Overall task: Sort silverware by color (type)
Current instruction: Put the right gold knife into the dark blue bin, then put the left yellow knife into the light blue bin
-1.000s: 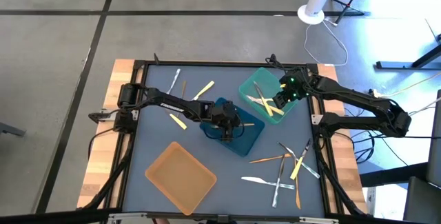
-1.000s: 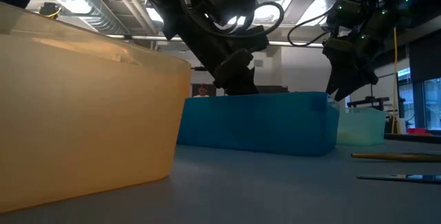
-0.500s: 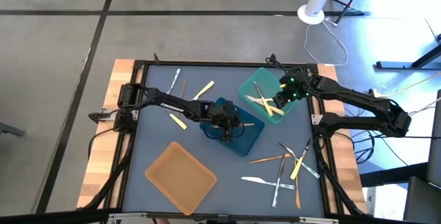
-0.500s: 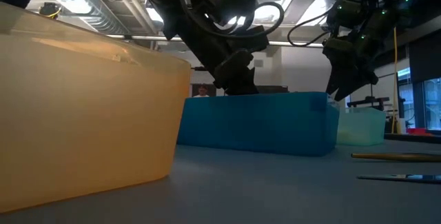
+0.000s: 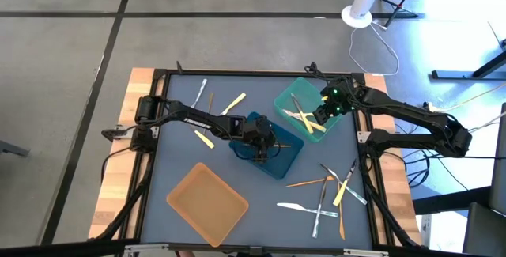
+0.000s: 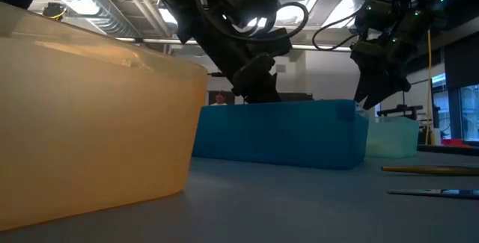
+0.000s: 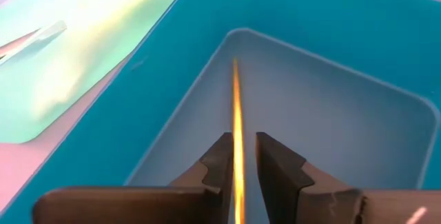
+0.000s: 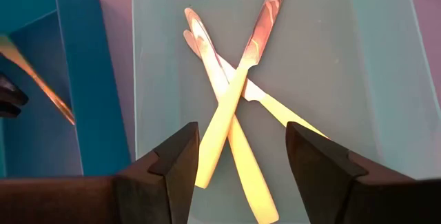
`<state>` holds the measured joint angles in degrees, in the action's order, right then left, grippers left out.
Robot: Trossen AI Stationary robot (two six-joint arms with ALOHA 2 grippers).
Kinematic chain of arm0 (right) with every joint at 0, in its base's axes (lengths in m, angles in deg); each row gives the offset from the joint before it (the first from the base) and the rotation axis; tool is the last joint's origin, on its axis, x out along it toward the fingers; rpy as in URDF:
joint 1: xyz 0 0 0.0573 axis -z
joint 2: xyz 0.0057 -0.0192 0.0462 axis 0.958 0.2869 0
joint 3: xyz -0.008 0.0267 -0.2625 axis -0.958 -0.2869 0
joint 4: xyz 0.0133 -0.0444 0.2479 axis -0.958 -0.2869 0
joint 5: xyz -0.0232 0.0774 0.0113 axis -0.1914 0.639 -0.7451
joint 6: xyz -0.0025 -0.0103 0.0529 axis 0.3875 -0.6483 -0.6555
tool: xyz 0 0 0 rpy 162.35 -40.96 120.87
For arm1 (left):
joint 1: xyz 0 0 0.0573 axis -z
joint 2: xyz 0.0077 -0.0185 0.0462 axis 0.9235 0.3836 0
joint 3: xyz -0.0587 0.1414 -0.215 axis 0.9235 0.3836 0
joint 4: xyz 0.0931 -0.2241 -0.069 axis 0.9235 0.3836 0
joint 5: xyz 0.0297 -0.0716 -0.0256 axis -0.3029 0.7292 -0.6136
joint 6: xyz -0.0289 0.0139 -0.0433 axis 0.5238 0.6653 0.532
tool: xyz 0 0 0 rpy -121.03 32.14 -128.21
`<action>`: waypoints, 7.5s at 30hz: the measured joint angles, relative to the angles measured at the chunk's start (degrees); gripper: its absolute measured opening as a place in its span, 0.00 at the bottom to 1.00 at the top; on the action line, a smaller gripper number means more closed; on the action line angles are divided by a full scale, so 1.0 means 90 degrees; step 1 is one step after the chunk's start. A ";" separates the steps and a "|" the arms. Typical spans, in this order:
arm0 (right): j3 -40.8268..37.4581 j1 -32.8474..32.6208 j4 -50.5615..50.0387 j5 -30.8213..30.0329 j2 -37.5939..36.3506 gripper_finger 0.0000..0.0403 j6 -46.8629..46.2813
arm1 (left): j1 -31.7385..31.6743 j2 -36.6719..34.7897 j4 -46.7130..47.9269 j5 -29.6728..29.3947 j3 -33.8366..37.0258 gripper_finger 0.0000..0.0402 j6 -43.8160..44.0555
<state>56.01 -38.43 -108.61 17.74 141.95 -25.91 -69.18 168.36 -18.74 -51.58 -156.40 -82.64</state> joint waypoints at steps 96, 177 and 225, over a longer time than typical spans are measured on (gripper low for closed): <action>0.0010 -0.5106 0.2178 -0.0315 -0.1447 0.51 -0.3273 | 0.0000 -0.0005 -0.0077 -0.0005 0.0000 0.15 0.0022; 0.0005 -0.8551 -0.1006 0.0008 -0.0607 0.51 -0.1078 | 0.0001 -0.0005 -0.0075 -0.0005 0.0000 0.15 0.0068; 0.0004 -0.9674 -0.0948 -0.0767 0.2342 0.51 0.0447 | 0.0002 -0.0005 -0.0075 -0.0194 0.0000 0.15 0.0069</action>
<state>56.04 -125.50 -117.14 10.83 163.03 -21.89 -69.16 168.32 -19.42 -53.33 -156.40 -82.02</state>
